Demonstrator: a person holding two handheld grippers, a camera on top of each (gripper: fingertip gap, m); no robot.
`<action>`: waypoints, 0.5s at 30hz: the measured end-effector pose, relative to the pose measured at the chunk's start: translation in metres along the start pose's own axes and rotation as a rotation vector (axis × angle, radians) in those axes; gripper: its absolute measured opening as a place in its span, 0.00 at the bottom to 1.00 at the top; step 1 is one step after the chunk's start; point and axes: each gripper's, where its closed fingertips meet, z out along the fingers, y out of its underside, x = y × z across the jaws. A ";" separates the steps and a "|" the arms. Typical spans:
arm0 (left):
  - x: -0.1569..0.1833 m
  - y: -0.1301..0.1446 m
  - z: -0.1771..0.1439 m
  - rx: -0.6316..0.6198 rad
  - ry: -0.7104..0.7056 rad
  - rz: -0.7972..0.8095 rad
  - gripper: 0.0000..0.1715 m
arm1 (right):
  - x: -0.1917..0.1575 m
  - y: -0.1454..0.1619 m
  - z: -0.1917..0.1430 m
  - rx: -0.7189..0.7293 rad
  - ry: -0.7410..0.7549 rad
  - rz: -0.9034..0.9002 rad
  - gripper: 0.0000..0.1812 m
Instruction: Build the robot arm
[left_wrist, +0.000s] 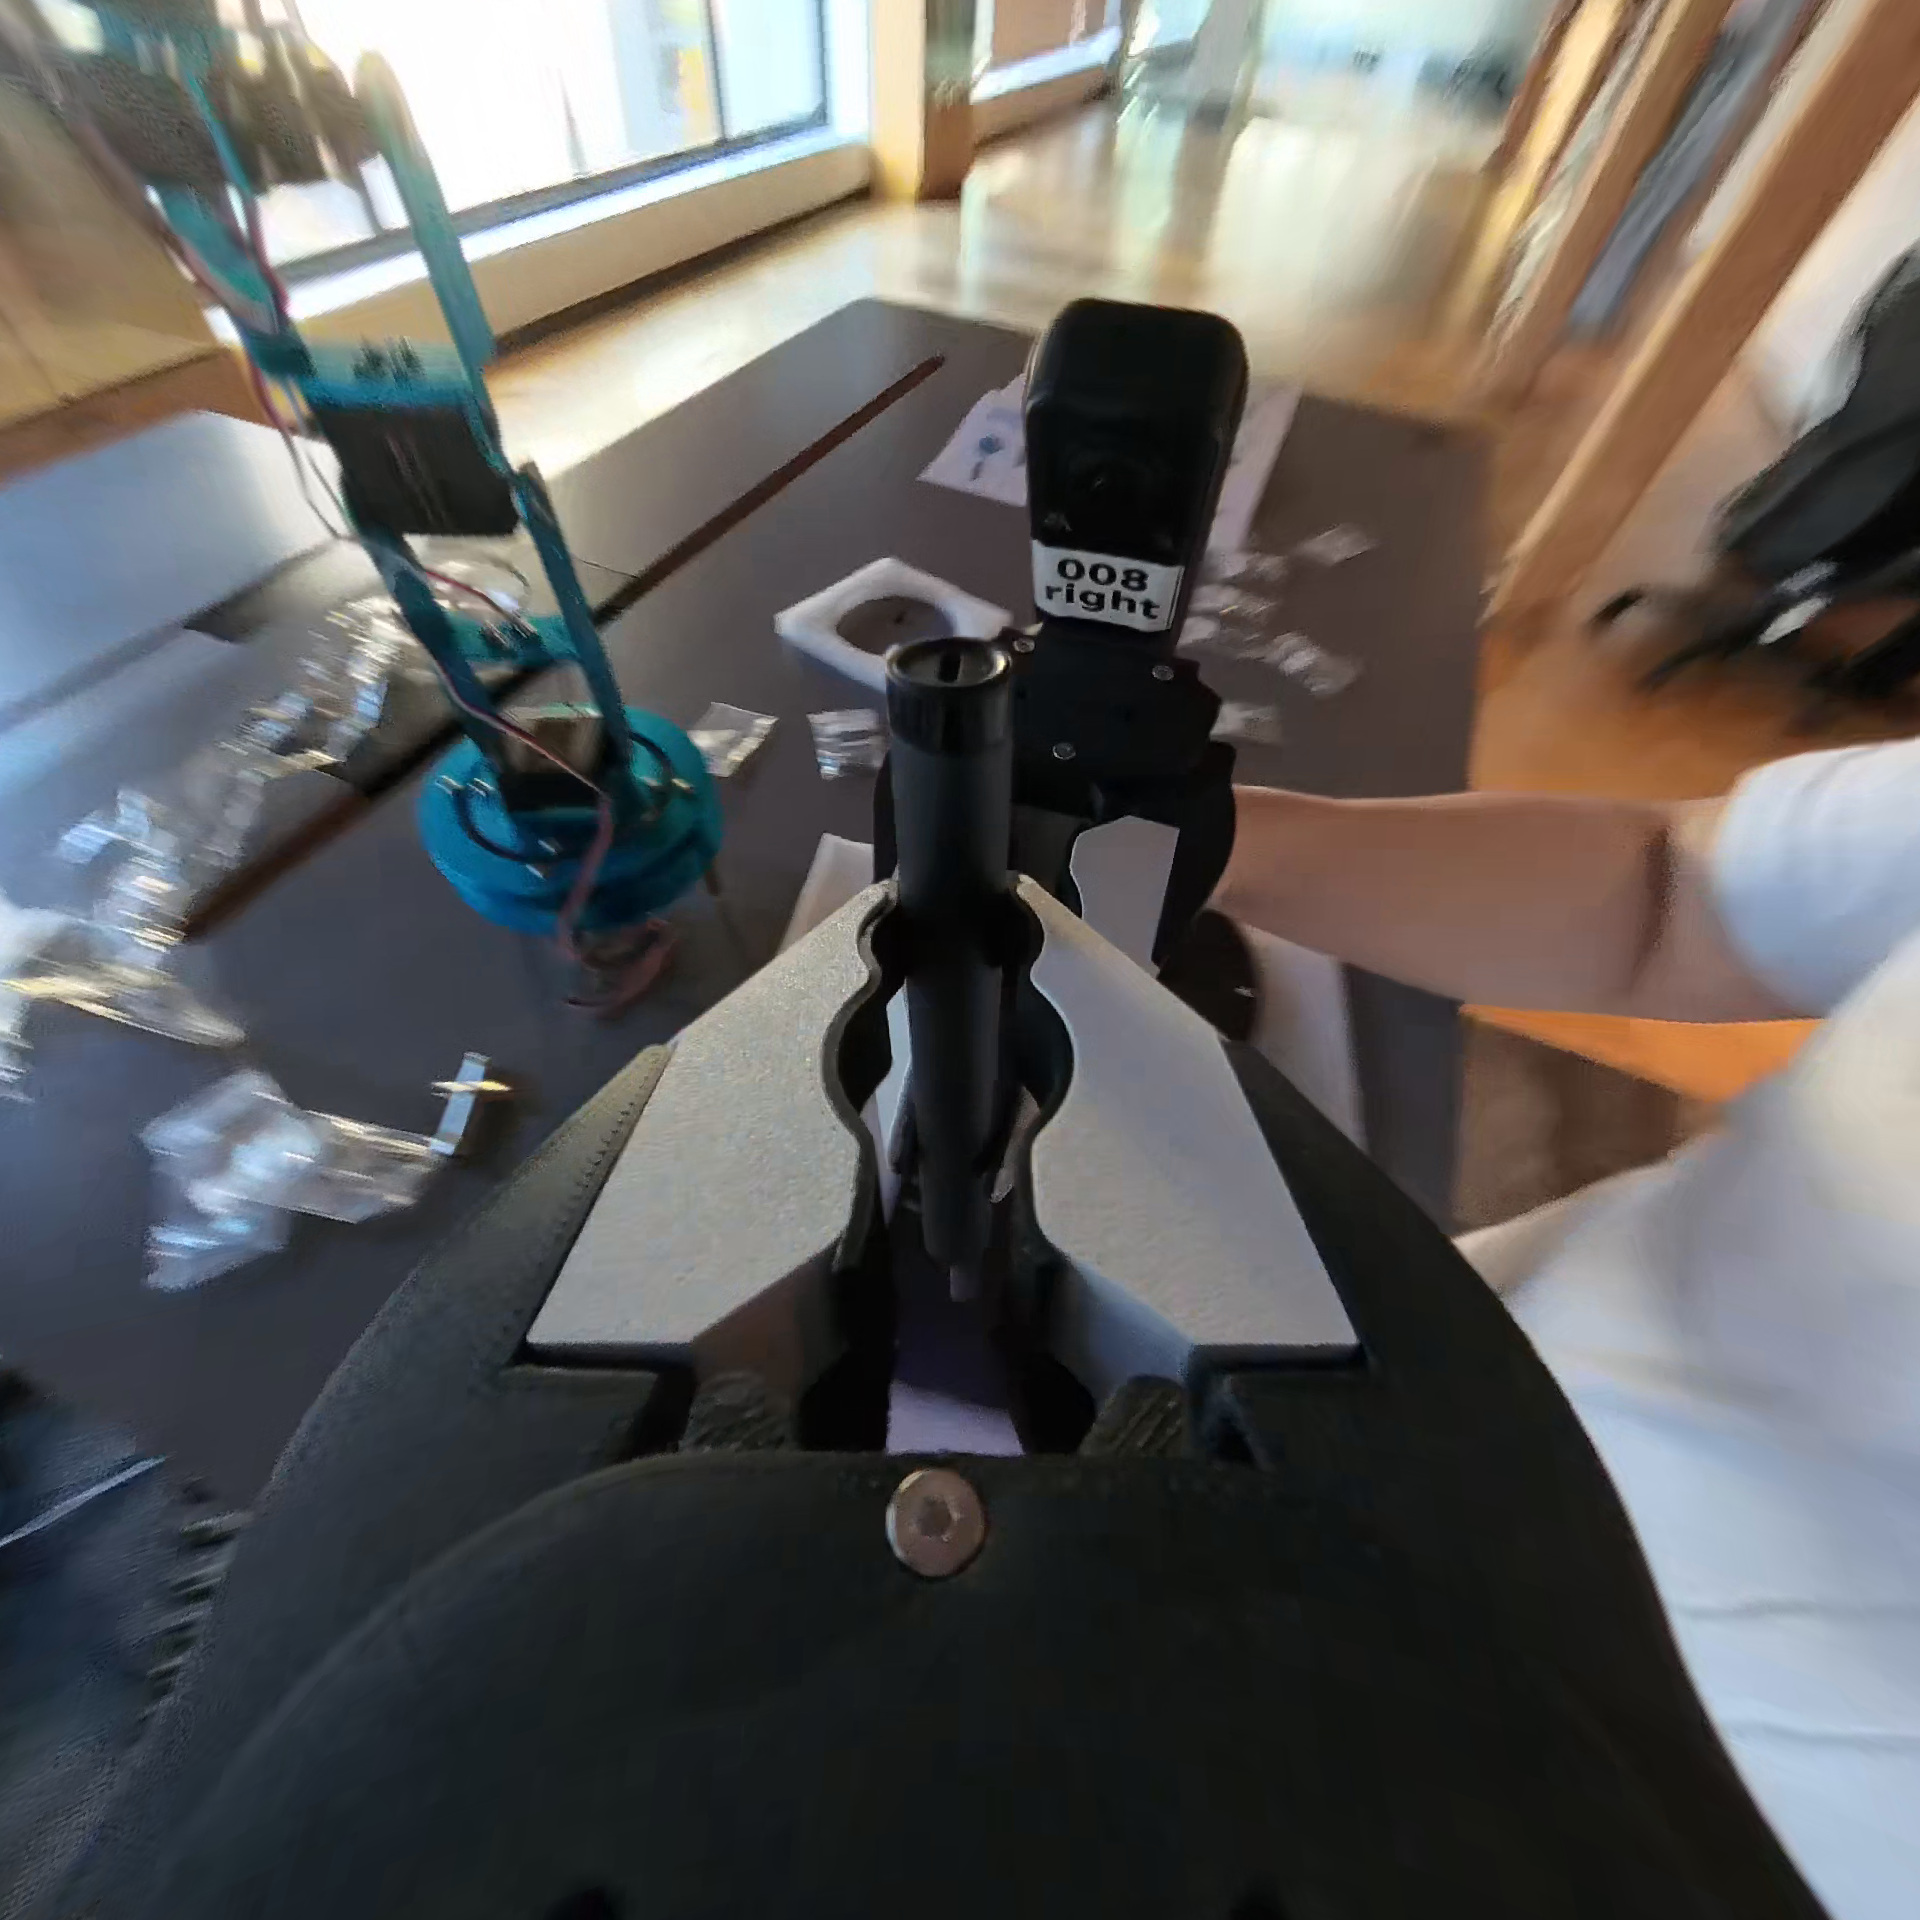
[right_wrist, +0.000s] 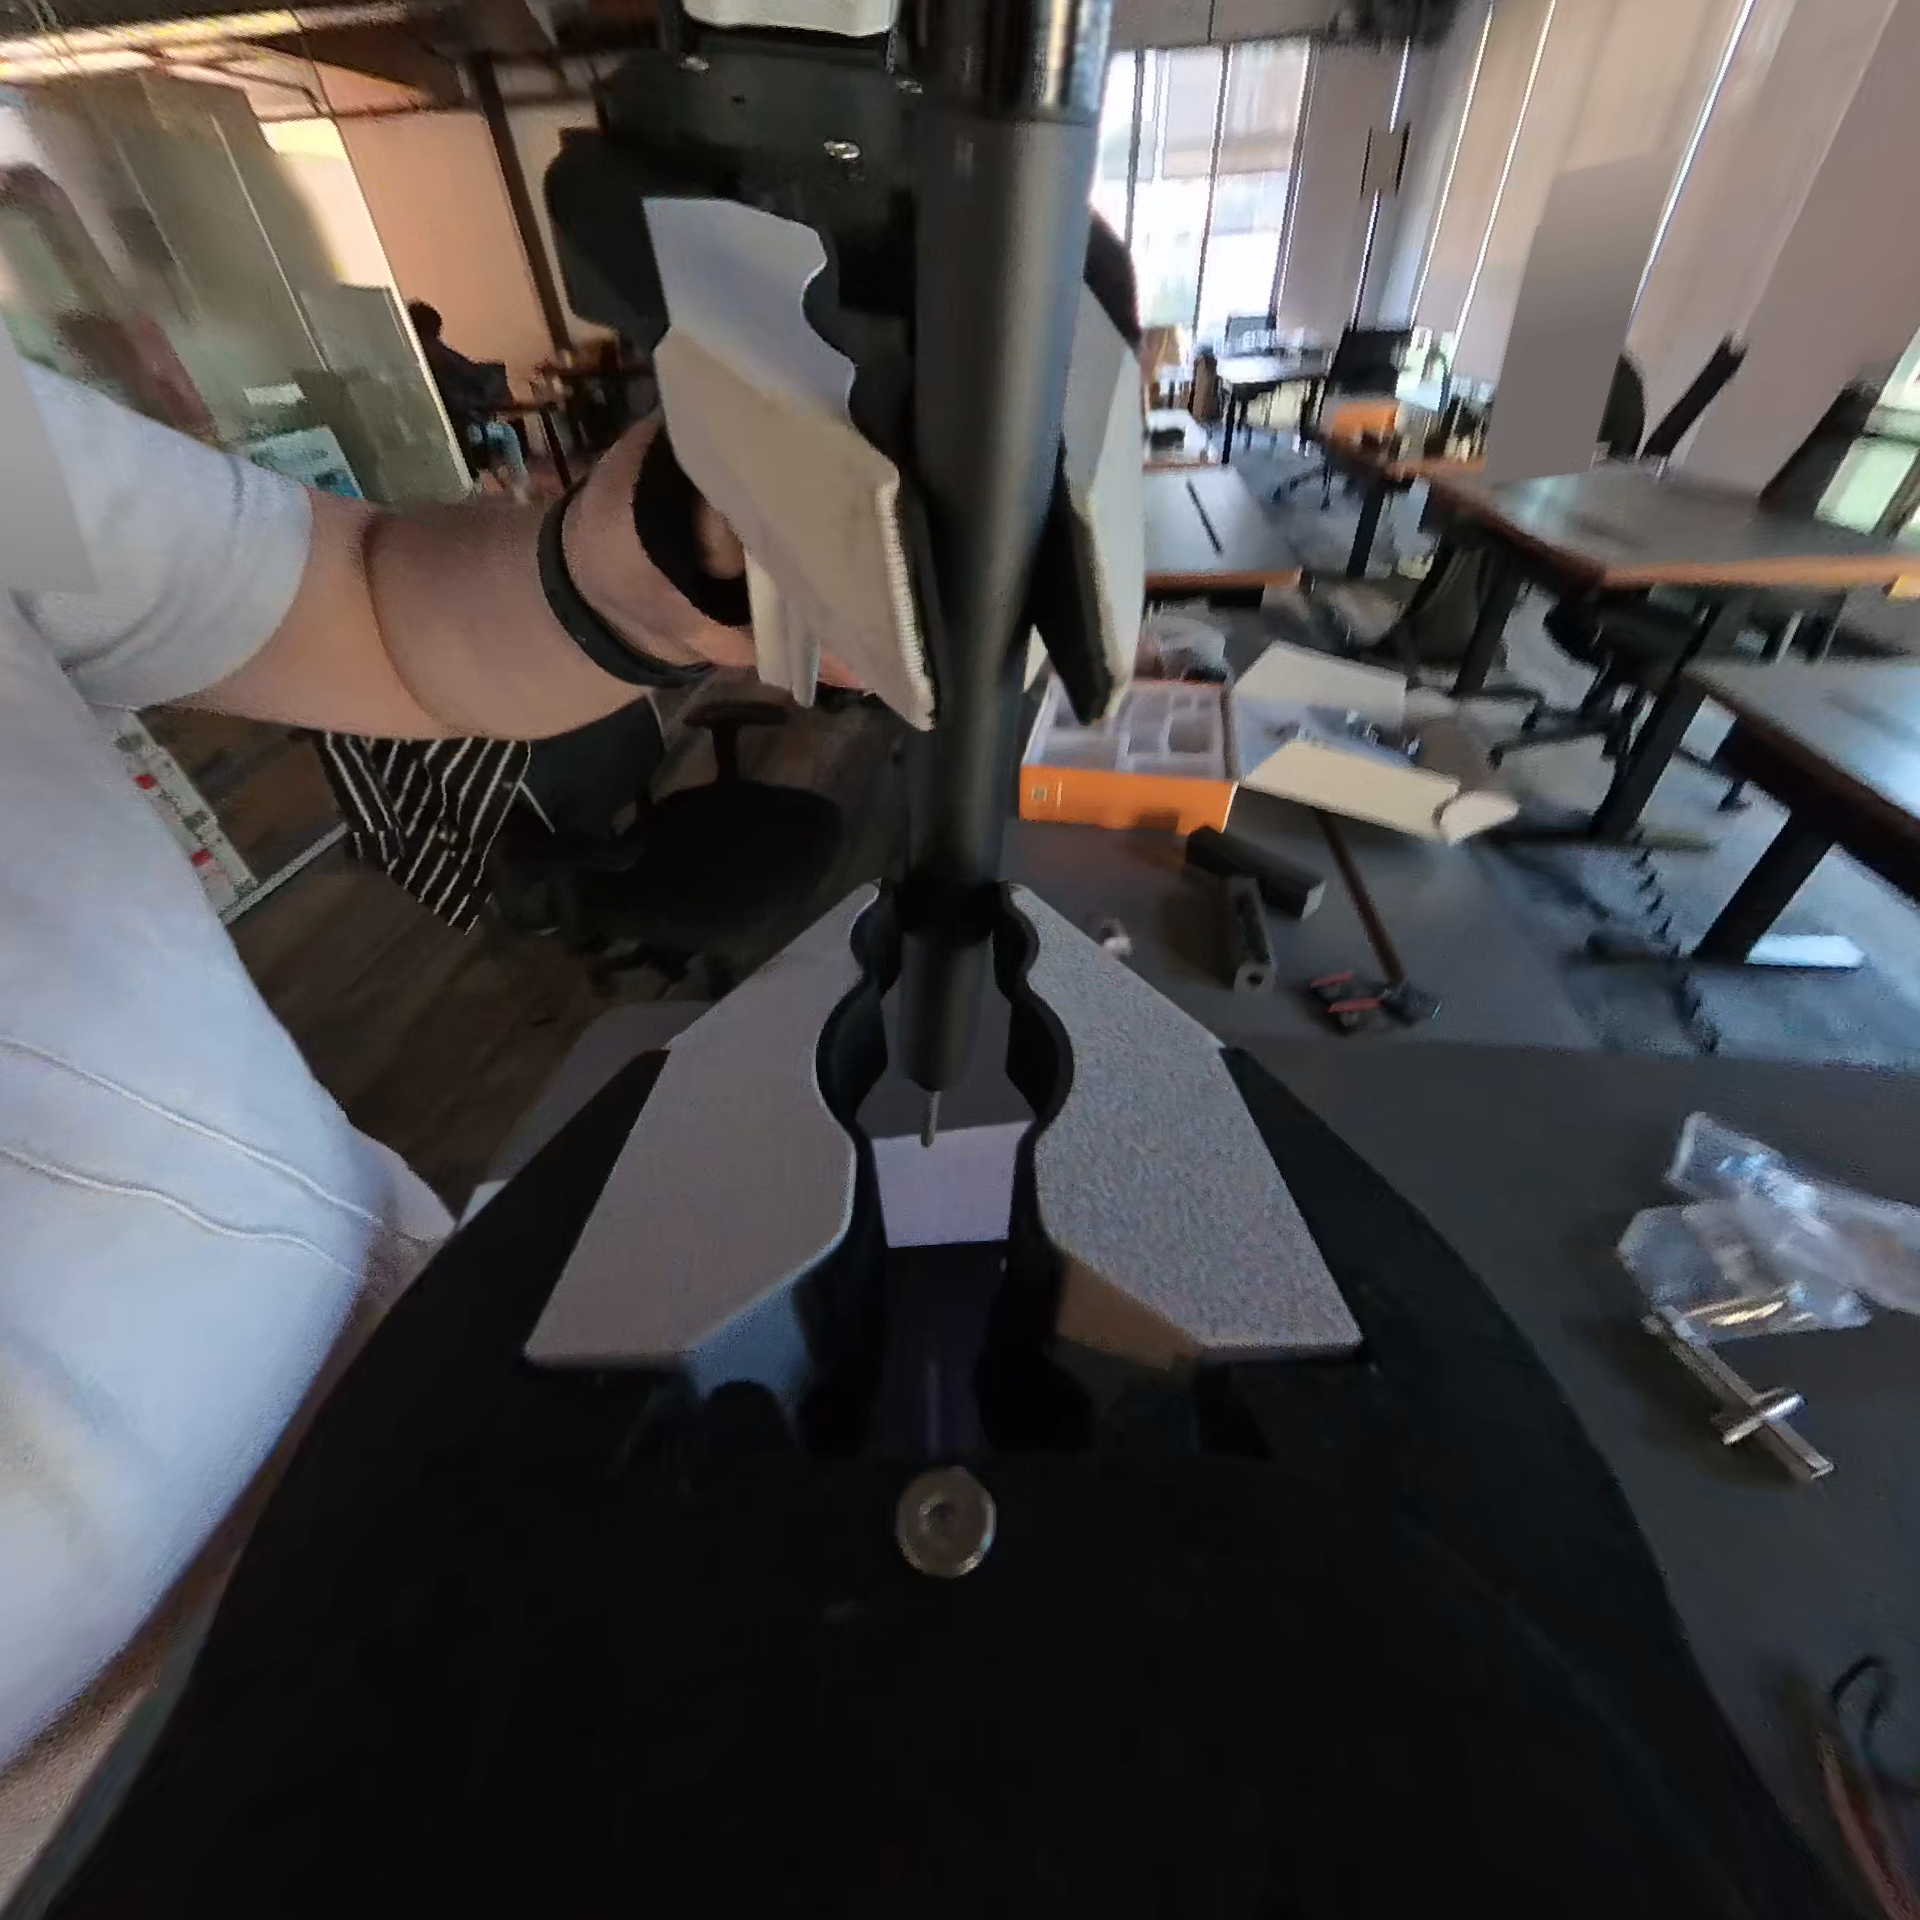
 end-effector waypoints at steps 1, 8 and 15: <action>-0.001 -0.007 0.006 -0.019 -0.029 0.031 0.09 | 0.003 -0.005 -0.006 0.033 -0.009 -0.018 0.08; 0.022 -0.051 0.061 -0.096 -0.229 0.258 0.09 | -0.001 -0.036 -0.060 0.195 -0.097 -0.141 0.08; 0.045 -0.063 0.100 -0.111 -0.254 0.336 0.09 | -0.017 -0.040 -0.093 0.209 -0.170 -0.118 0.08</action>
